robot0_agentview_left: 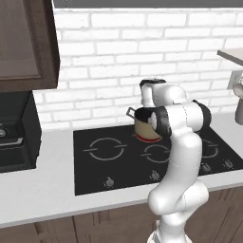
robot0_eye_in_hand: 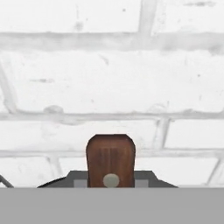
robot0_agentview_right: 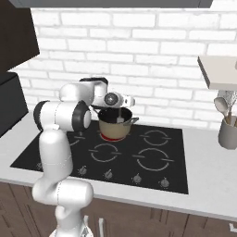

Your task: Put the sweet potato and potato in the pot. Retrieve the spatula and lightly stir the vegetables in the pot.

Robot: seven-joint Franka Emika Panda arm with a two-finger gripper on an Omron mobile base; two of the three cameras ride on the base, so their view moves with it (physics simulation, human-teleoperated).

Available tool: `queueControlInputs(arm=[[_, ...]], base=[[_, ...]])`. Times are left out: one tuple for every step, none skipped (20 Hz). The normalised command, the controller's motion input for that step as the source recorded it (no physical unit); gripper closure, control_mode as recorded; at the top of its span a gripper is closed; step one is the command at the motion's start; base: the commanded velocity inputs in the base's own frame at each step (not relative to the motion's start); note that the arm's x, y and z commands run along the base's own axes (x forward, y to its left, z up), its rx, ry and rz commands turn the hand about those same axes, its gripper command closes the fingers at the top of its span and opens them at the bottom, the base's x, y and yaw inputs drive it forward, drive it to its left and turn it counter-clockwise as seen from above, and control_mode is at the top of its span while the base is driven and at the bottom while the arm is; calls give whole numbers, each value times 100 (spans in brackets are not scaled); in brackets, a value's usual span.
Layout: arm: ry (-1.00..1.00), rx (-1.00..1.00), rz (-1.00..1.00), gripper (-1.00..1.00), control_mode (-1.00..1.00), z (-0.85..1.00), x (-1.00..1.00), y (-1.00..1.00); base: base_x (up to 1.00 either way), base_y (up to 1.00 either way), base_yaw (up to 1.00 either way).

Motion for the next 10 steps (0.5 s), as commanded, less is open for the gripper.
queueControlInputs(arm=[[0, 3, 0, 100, -100, -36, 10, 0], [0, 6, 0, 100, -100, -19, 12, 2], [0, 7, 1, 100, -100, 0, 9, 10], [0, 9, 2, 100, -100, 0, 11, 11], [0, 10, 3, 100, -100, 0, 6, 17], [0, 10, 3, 100, -100, 0, 0, 16], [0, 11, 3, 100, -100, 2, 0, 12], [0, 9, 3, 100, -100, 4, -11, 14], [-1, 9, 4, 100, -100, 12, -24, 12], [-1, 9, 4, 100, -100, 19, -21, 11]], base=[[0, 0, 0], [0, 0, 0], [0, 0, 0], [0, 0, 0], [0, 0, 0], [0, 0, 0], [0, 0, 0], [0, 0, 0], [0, 0, 0], [0, 0, 0]])
